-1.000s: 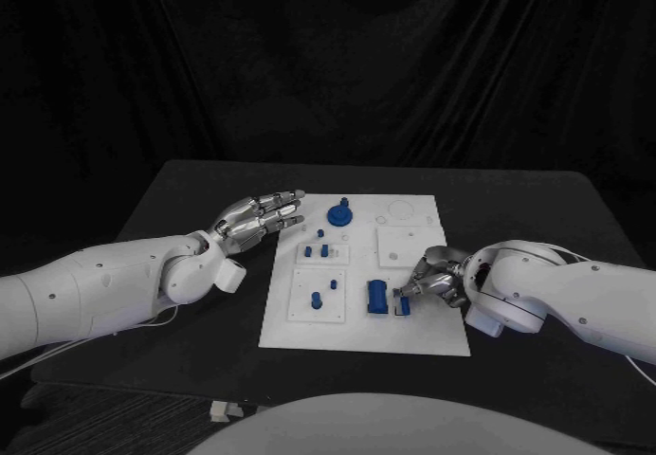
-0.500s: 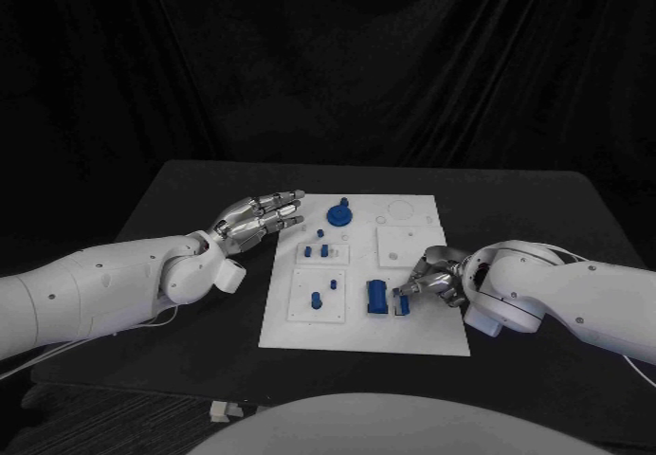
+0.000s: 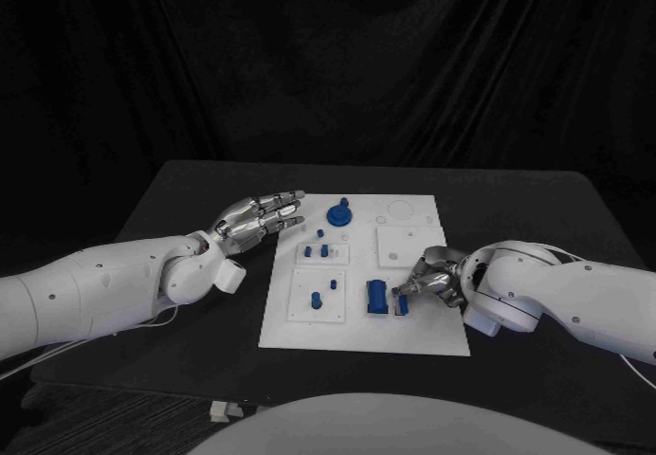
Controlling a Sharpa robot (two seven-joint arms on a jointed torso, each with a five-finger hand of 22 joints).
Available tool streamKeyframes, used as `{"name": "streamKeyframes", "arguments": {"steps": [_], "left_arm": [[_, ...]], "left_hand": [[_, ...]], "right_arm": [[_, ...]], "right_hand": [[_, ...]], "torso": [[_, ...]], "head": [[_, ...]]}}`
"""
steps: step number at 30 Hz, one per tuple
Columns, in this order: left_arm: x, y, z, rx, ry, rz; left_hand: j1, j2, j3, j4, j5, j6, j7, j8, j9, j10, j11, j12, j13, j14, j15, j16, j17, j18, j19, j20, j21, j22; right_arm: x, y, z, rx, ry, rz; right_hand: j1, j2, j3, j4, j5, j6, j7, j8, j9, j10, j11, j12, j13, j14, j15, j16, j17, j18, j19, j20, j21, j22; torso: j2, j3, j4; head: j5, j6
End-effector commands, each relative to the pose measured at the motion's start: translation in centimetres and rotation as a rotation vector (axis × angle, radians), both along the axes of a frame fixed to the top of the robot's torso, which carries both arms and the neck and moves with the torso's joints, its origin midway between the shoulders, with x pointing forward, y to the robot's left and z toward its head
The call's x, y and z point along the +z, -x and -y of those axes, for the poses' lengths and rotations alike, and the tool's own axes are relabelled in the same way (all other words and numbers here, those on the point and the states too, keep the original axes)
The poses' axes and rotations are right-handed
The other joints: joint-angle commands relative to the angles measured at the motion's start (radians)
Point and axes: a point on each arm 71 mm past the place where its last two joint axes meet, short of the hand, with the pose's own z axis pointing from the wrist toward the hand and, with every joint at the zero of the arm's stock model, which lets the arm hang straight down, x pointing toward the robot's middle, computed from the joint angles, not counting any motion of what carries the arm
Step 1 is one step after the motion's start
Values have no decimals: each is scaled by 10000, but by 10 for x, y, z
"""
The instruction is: Assemble the parts on the task board
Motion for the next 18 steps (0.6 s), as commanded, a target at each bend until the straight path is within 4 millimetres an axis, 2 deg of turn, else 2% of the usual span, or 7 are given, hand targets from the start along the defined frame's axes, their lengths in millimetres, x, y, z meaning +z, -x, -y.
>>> {"name": "streamKeyframes", "arguments": {"steps": [1,3,7,12,16,18], "left_arm": [[1,0,2,-83,201,10],[1,0,2,-88,203,7],[0,1,2,-100,206,-2],[0,1,2,-108,207,-10],[0,1,3,-119,214,-15],[0,1,3,-122,217,-17]], "left_hand": [[34,76,75,-5,33,12,68,62,6,35,27,32,11,49,8,53,16,159,39,-4,47,7],[34,76,75,-5,33,12,68,62,6,35,27,32,11,49,8,53,16,159,39,-4,47,7],[34,76,75,-5,33,12,68,62,6,35,27,32,11,49,8,53,16,159,39,-4,47,7],[34,76,75,-5,33,12,68,62,6,35,27,32,11,49,8,53,16,159,39,-4,47,7],[34,76,75,-5,33,12,68,62,6,35,27,32,11,49,8,53,16,159,39,-4,47,7],[34,76,75,-5,33,12,68,62,6,35,27,32,11,49,8,53,16,159,39,-4,47,7]], "right_arm": [[-3,2,1,-21,280,-169],[-3,2,1,-12,315,-188],[-4,2,1,-3,381,-228],[-4,2,1,2,410,-249],[-5,2,0,21,427,-270],[-5,2,0,39,438,-288]], "right_hand": [[-123,-10,-54,70,-136,-84,-8,-7,-23,1048,0,63,2630,405,-76,-42,-16,94,104,12,-36,1672],[-180,-19,-117,131,-285,-105,2,-9,-33,1048,8,63,2630,403,-69,-49,-30,97,100,18,-55,1667],[-502,-62,-407,436,-946,-119,38,6,-62,1048,43,63,2630,405,-39,-57,-46,98,101,41,-75,1663],[-797,-80,-744,748,-1184,-119,58,26,-90,1048,59,63,2630,407,-26,-60,-55,99,107,58,-79,1665],[-845,-74,-838,819,-1267,-121,59,32,-97,1048,61,63,2630,409,-25,-58,-53,102,105,61,-96,1661],[-919,-86,-1035,942,-1654,-133,64,42,-112,1048,66,63,2630,409,-19,-59,-59,103,106,66,-104,1661]], "torso": [[4,1,-1],[5,0,0],[4,1,-2],[3,0,-1],[-1,-1,-2],[-1,0,-1]], "head": [[6,-2],[9,-2],[13,-2],[20,-2],[38,-2],[50,-2]]}}
